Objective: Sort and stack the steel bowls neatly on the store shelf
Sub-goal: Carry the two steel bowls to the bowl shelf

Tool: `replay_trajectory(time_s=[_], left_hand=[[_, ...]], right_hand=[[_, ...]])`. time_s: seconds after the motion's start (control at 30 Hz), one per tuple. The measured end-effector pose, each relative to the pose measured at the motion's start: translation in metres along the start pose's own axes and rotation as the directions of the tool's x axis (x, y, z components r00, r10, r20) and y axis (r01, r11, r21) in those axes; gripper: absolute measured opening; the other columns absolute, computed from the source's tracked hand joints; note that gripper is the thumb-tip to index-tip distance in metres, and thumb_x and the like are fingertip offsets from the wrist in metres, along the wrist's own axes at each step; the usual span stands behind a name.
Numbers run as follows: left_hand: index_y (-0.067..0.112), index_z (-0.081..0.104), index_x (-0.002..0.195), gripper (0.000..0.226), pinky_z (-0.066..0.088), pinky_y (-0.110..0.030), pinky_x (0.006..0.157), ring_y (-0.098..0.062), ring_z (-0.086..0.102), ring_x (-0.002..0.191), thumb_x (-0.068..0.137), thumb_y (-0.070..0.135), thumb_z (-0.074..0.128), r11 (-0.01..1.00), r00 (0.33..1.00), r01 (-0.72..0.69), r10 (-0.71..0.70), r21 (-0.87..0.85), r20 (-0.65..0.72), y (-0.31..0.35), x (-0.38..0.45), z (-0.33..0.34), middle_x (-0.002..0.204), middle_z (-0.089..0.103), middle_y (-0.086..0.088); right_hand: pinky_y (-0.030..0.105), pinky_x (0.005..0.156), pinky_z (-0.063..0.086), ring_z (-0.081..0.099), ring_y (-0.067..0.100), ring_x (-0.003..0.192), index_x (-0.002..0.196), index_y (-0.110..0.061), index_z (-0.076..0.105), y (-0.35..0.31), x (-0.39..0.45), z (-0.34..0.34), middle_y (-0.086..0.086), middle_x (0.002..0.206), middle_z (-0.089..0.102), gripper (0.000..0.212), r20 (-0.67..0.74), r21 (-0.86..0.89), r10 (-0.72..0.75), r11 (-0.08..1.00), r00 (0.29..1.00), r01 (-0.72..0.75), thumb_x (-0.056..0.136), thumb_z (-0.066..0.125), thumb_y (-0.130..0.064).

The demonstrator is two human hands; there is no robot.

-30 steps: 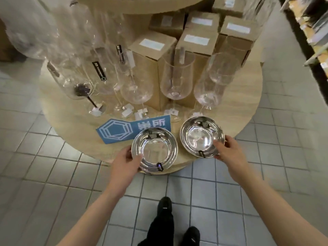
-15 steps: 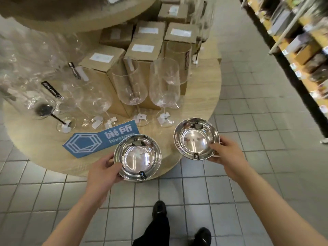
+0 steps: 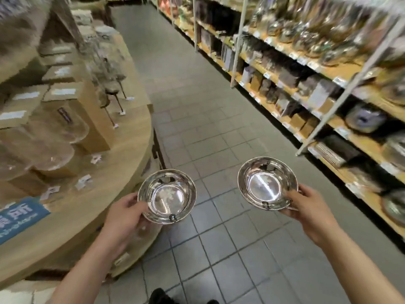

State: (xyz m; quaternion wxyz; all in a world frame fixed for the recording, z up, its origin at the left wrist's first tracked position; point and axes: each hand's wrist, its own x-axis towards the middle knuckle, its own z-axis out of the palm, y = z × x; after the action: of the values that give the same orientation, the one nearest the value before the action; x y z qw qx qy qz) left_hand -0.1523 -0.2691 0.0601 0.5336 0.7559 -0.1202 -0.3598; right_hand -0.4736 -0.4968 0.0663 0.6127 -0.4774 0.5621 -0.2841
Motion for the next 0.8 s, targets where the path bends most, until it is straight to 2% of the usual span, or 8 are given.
replay_trajectory(time_s=[0.07,0.23,0.43,0.53,0.67,0.8], left_hand=[[0.02,0.078,0.097,0.026,0.062,-0.03,0.056,-0.02,0.076,0.065,0.087,-0.001,0.066,1.0,0.999,0.012,-0.011,-0.012,0.039,0.009,0.006,0.031,0.08,0.079,-0.006],[0.018,0.078,0.094,0.021,0.061,-0.026,0.061,-0.018,0.076,0.07,0.09,0.004,0.063,0.999,0.99,-0.001,-0.007,0.054,0.138,0.029,0.04,0.082,0.082,0.079,-0.007],[0.018,0.078,0.094,0.022,0.058,-0.022,0.055,-0.014,0.076,0.067,0.092,0.006,0.061,1.0,0.983,-0.016,0.012,0.017,0.184,0.056,0.099,0.137,0.08,0.079,-0.005],[0.019,0.078,0.085,0.022,0.05,-0.019,0.043,-0.011,0.07,0.057,0.091,0.007,0.06,1.0,0.982,-0.013,0.014,-0.007,0.187,0.071,0.143,0.167,0.069,0.074,-0.001],[0.012,0.076,0.102,0.018,0.057,-0.021,0.056,-0.013,0.075,0.07,0.092,0.007,0.062,0.998,0.983,-0.002,0.014,-0.065,0.181,0.107,0.216,0.208,0.081,0.079,-0.005],[0.008,0.074,0.105,0.018,0.054,-0.019,0.05,-0.015,0.071,0.066,0.093,0.004,0.061,0.997,0.982,-0.02,0.033,-0.072,0.186,0.162,0.286,0.247,0.077,0.076,-0.005]], right_hand=[[0.025,0.056,0.059,0.073,0.017,0.073,0.116,-0.01,0.07,-0.001,0.003,-0.033,0.012,0.101,0.074,0.028,-0.059,0.022,-0.002,1.0,0.998,0.003,0.093,0.058,0.002],[0.025,0.055,0.06,0.074,0.014,0.066,0.112,-0.007,0.069,0.0,0.022,-0.07,0.014,0.096,0.074,0.025,-0.128,0.095,0.036,0.995,0.991,-0.024,0.092,0.058,0.004],[0.033,0.063,0.065,0.073,0.023,0.076,0.108,-0.002,0.067,-0.008,0.075,-0.074,0.021,0.104,0.073,0.021,-0.195,0.17,0.096,0.984,0.976,-0.063,0.094,0.055,0.006],[0.033,0.063,0.064,0.073,0.027,0.084,0.108,-0.005,0.068,-0.022,0.12,-0.068,0.021,0.104,0.075,0.021,-0.208,0.187,0.093,0.981,0.974,-0.054,0.094,0.055,0.005],[0.034,0.064,0.064,0.076,0.027,0.087,0.11,-0.009,0.069,-0.052,0.191,-0.056,0.018,0.102,0.077,0.024,-0.218,0.213,0.091,0.976,0.972,-0.043,0.094,0.056,0.004],[0.031,0.062,0.063,0.078,0.025,0.083,0.112,-0.006,0.068,-0.096,0.26,-0.05,0.017,0.096,0.079,0.023,-0.242,0.245,0.106,0.968,0.965,-0.045,0.093,0.059,0.003]])
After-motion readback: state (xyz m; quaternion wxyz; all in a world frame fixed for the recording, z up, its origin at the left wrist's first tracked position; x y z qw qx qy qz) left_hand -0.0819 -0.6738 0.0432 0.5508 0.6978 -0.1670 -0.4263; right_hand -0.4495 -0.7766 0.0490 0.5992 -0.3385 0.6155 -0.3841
